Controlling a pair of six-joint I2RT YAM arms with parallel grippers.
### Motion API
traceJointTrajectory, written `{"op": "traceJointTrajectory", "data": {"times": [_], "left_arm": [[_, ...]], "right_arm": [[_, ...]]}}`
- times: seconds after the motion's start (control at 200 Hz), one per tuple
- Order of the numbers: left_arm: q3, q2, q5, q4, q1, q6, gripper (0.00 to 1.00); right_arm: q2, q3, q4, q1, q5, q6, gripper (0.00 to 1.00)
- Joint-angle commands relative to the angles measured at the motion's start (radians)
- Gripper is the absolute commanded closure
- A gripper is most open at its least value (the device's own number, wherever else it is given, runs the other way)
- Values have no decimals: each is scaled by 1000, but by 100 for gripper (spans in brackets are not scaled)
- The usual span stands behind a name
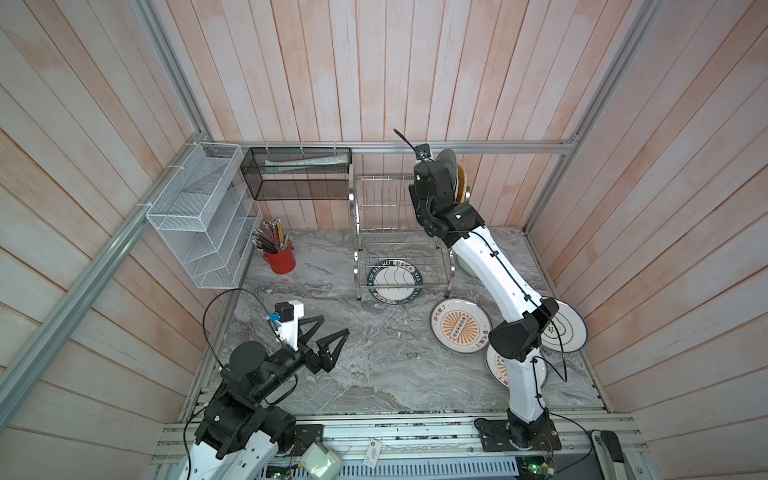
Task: Load the plates into the dish rack
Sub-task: 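Lower the navy plate into the rack slot beside the green plate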
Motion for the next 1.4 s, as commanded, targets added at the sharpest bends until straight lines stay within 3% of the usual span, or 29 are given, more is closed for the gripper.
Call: {"op": "traceJointTrajectory", "data": {"times": [0.0,0.495,1.395], "left_arm": [[-13,-11,12,19,3,15,0],[-13,-7,10,19,4,13,0],[-12,-14,11,18,3,14,0]], "right_arm": [[9,43,5,6,15,40,100],[2,85,-59,18,-55,120,98],[20,97,-49,7,-95,132,67]]}}
